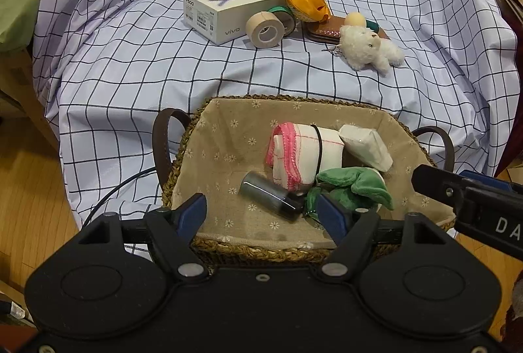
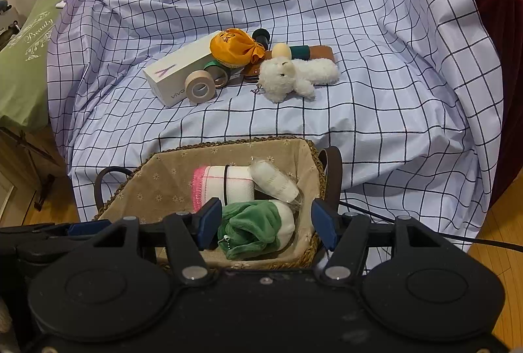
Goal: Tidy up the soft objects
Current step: 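Open the left tool to drop the bottle while the right tool drops the packet, then withdraw both tools from the basket and move toward the cloth, then lower the left tool to the beige tape roll while the right tool approaches the white plush lamb, then grasp the beige tape roll with the left tool while the right tool grasps the plush lamb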
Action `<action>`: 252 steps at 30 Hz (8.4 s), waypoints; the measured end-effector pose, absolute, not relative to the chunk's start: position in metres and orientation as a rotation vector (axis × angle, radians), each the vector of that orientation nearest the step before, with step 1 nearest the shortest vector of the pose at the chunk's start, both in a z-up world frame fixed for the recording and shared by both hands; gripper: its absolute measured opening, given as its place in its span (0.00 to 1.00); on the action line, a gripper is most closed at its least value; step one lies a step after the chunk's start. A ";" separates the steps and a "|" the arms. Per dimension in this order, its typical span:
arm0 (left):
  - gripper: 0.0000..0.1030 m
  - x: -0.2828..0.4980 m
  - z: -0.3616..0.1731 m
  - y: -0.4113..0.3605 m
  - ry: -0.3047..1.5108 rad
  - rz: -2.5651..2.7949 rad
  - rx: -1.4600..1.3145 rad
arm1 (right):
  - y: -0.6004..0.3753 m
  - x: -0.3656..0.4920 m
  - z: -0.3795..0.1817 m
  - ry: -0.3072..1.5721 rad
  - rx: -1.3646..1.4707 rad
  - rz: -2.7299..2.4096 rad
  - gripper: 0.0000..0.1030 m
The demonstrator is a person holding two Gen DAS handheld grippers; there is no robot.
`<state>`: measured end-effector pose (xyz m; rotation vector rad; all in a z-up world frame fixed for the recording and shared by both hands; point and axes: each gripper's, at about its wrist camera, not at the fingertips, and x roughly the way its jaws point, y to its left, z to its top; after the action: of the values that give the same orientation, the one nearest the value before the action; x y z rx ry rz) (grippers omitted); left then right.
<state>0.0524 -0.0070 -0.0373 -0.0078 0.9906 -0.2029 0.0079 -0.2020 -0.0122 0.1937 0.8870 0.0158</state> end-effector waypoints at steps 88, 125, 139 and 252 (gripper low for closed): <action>0.81 0.193 -0.023 -0.023 0.926 -0.139 0.077 | -0.233 0.162 -0.031 0.934 0.210 -0.072 0.75; 0.86 0.245 -0.047 -0.039 0.964 -0.136 0.066 | -0.244 0.195 -0.050 0.973 0.252 -0.069 0.75; 0.86 0.245 -0.060 -0.050 0.987 -0.205 0.086 | -0.246 0.196 -0.051 0.979 0.259 -0.070 0.75; 0.52 0.259 -0.076 -0.060 1.015 -0.321 0.059 | -0.251 0.239 -0.054 1.007 0.280 -0.199 0.67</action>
<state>0.2593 -0.0599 -0.0761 0.0586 1.0154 -0.3213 0.2395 -0.2510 -0.0543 0.2799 1.0068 -0.1992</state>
